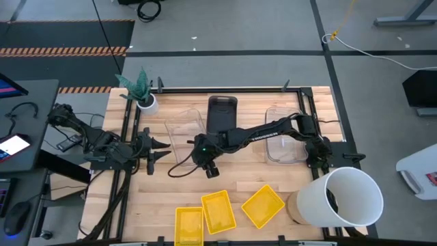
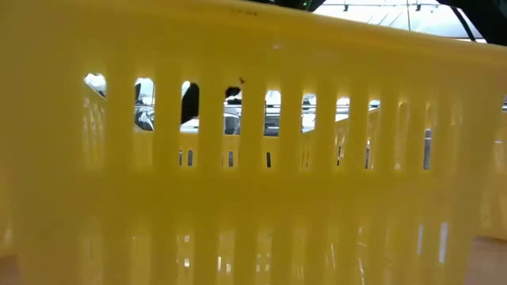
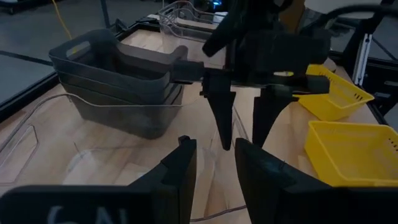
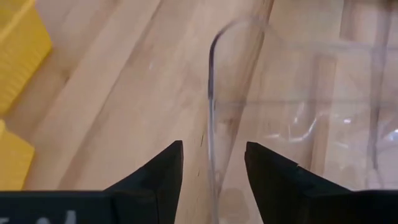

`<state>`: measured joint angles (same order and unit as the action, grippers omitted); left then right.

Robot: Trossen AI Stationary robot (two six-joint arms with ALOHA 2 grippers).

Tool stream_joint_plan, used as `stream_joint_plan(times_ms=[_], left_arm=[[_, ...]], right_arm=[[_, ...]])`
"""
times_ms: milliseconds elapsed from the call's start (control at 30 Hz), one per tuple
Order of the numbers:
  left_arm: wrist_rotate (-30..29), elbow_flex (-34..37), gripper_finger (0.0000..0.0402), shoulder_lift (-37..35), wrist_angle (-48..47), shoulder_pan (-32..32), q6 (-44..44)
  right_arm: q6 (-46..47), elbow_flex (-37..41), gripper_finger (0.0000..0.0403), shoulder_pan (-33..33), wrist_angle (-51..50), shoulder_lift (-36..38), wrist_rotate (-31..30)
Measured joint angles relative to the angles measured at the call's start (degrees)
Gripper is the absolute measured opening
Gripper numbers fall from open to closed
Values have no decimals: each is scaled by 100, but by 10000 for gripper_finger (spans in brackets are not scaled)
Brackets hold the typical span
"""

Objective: Stack baskets by color
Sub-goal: Stack the transparent bin on top of the stacked transparent bins

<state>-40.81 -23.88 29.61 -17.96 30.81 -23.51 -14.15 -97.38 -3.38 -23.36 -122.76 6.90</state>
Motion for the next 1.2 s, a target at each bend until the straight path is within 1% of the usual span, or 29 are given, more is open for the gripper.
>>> stream_joint_plan(times_ms=[133,300,500,600,700,900,933,1100,1200], left_arm=[[8,0,116,0,0,0,-22],[10,0,117,-1,4,0,9],[10,0,117,0,4,0,8],[66,-28,117,-4,0,23,38],[366,-260,117,-101,178,111,418],[625,-442,117,-245,862,400,1339],[751,-441,117,-242,840,442,1402],[1885,-353,117,-219,820,665,1570],[2285,-303,117,-227,926,781,1575]], right_arm=[[-8,85,156,0,-29,0,-3],[-103,205,117,-9,-38,0,-252],[-117,212,47,-36,-25,0,-282],[-304,212,10,-60,-25,0,-291],[-382,162,10,-71,-57,0,-403],[-565,-99,4,-77,-141,20,-547],[-623,-128,4,-87,-150,30,-620],[-891,-277,3,-84,-167,214,-1068],[-1053,-349,3,-53,-94,369,-1208]])
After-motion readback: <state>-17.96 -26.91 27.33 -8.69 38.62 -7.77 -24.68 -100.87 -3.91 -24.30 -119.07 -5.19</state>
